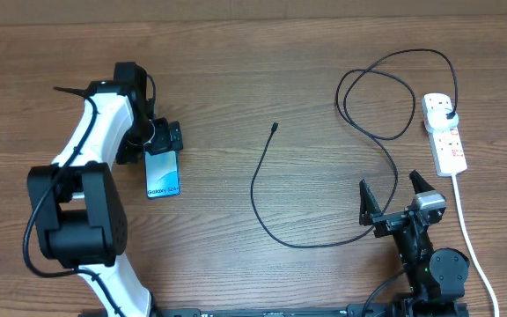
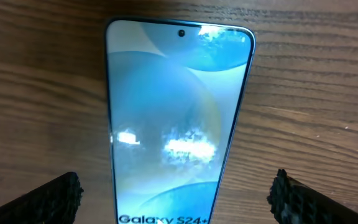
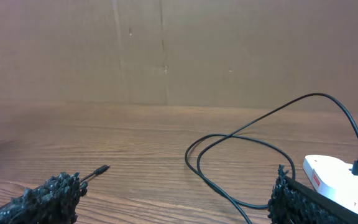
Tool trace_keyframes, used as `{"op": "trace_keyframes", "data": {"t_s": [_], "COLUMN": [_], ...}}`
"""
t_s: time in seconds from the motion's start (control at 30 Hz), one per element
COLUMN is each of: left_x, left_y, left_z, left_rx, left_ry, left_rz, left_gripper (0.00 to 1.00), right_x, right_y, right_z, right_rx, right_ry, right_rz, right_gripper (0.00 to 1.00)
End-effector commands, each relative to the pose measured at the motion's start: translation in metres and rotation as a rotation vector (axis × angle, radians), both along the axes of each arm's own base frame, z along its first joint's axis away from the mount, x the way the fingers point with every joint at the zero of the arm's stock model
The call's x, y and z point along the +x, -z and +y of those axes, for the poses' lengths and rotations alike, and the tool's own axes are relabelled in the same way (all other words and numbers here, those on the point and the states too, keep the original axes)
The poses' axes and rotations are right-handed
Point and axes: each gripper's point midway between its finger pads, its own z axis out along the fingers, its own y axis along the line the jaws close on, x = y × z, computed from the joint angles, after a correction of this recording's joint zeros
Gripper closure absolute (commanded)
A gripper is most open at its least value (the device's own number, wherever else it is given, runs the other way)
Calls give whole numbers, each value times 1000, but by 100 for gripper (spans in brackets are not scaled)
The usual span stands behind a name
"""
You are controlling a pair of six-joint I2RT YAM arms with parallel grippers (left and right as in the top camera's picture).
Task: Plug charger to phone and switch on socket
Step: 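Close the left gripper on the phone's long edges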
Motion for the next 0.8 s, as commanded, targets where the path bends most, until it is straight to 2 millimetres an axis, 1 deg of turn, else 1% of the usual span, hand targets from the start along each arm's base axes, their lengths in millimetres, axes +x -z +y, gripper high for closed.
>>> {"op": "trace_keyframes", "data": {"t_s": [0.0,0.4,0.63,0.7,0.77], "left_x": [5,-3,-14,-15,-14], "left_y": [5,29,54,58,59], "left_z": [-9,-6,-1,-1,-1], "left_rx": [-23,-6,17,16,16], "left_ry": [63,63,63,63,62], "left_rz": [-2,60,139,147,146], "left_gripper": [0,1,0,0,0], "right_x": [0,0,0,0,0], "right_y": [2,2,2,2,2], "right_z": [0,0,0,0,0], "right_rx": [2,2,2,2,2], "right_ry": [2,2,2,2,2], "right_rz": [-1,-1,-2,-1,-1], "right_gripper": [0,0,0,0,0]}}
